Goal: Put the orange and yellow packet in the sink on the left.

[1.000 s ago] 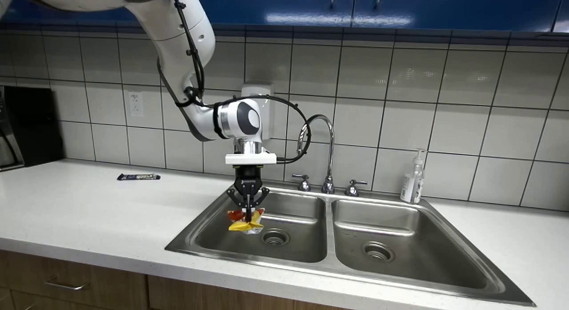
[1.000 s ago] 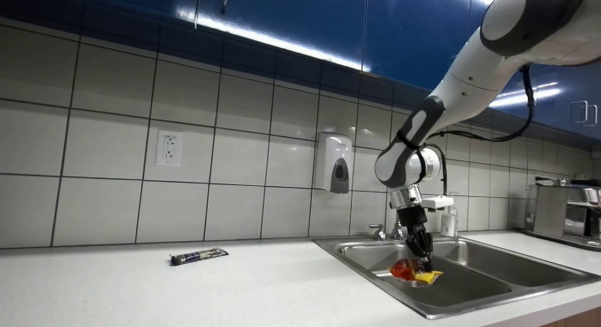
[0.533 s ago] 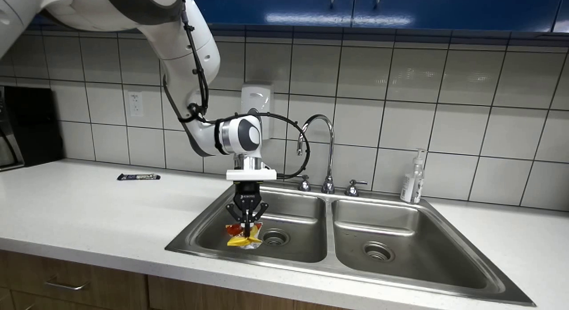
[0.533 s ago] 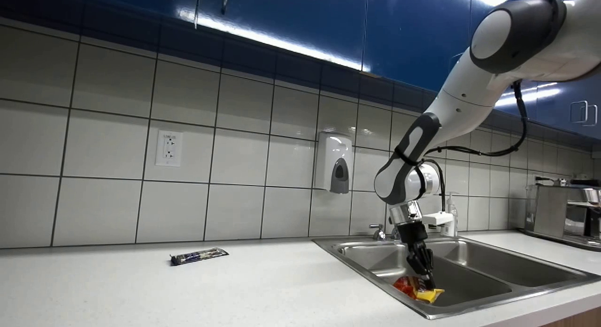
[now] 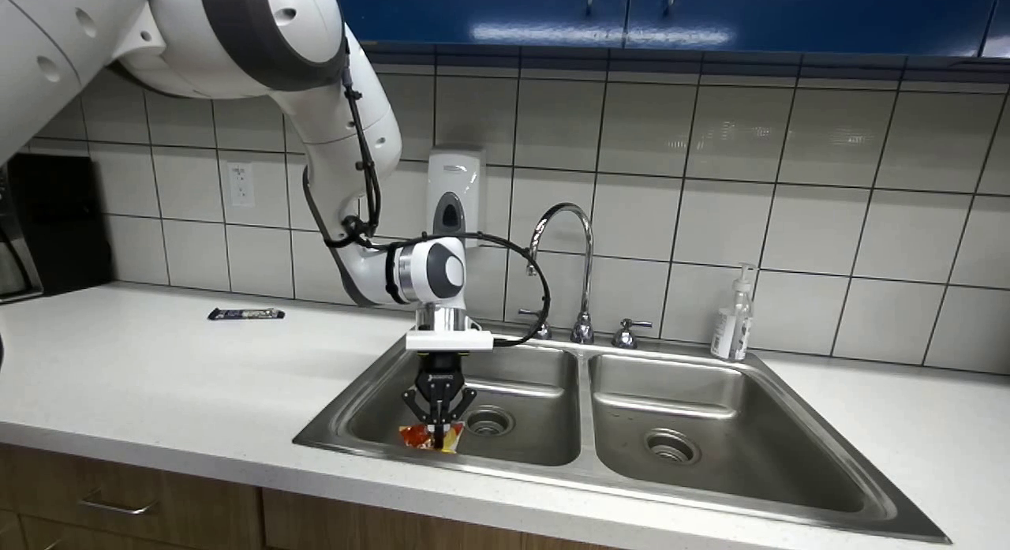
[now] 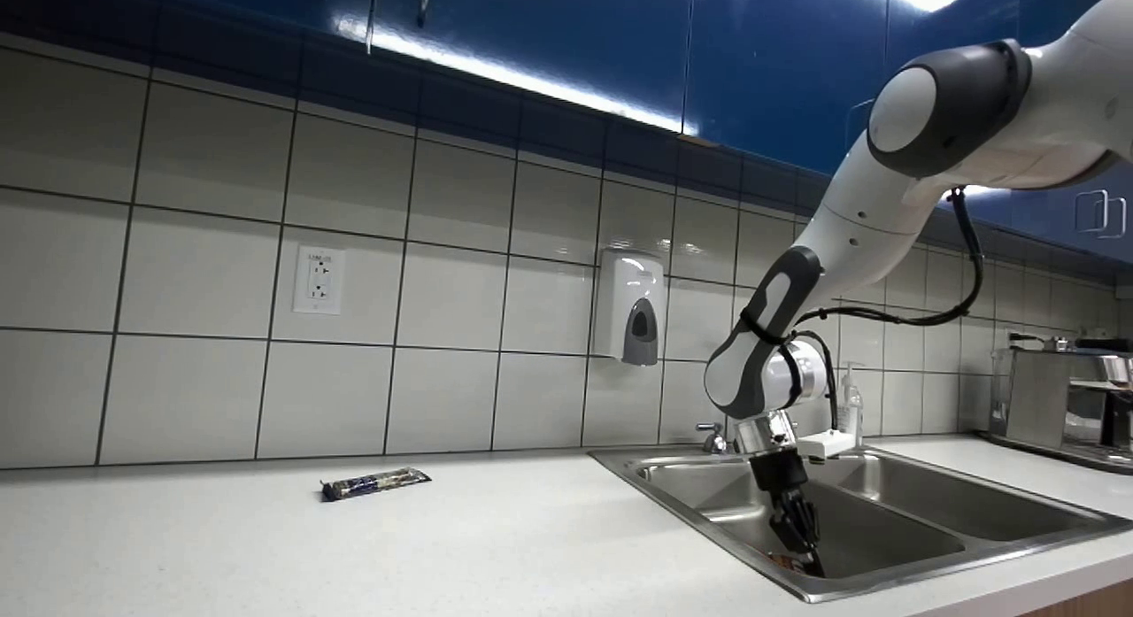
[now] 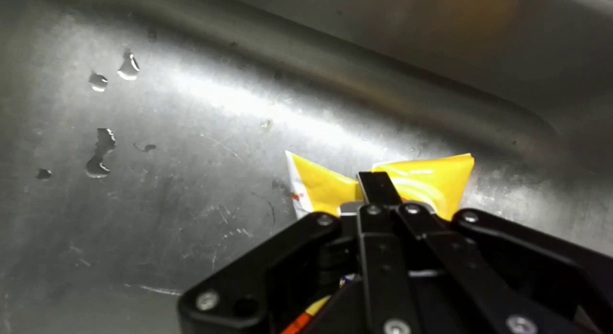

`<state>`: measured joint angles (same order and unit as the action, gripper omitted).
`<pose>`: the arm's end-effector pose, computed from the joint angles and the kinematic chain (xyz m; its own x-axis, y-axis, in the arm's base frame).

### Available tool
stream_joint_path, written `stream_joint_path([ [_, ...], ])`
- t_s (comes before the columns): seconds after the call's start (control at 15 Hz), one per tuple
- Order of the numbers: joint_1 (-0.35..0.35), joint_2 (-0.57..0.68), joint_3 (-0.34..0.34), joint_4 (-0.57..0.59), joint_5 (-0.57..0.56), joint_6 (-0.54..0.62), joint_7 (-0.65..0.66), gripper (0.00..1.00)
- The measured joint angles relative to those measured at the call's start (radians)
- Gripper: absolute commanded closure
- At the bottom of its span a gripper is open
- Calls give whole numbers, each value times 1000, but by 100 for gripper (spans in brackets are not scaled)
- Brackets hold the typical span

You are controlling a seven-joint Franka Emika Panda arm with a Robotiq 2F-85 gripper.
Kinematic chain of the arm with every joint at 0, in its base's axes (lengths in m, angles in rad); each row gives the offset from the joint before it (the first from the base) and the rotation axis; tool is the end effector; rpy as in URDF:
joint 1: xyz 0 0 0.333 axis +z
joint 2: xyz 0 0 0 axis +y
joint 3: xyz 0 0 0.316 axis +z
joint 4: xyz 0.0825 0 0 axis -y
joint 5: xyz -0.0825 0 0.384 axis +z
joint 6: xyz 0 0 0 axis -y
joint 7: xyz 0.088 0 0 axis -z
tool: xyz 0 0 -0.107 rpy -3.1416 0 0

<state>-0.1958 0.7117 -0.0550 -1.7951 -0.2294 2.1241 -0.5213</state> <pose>0.5846 -0.1596 0.1277 0.8192 0.3922 -0.4184 0.4129 -0.9097 -0.0444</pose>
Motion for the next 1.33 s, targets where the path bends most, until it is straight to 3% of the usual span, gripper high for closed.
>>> stream_joint_path([
  [0.6, 0, 58, 0, 27, 0, 1, -13, 98],
  [0.67, 0, 58, 0, 29, 0, 1, -13, 73],
  [0.8, 0, 59, 0, 33, 0, 1, -13, 68],
  [1.33, -10, 56, 0, 71, 0, 0, -13, 7],
])
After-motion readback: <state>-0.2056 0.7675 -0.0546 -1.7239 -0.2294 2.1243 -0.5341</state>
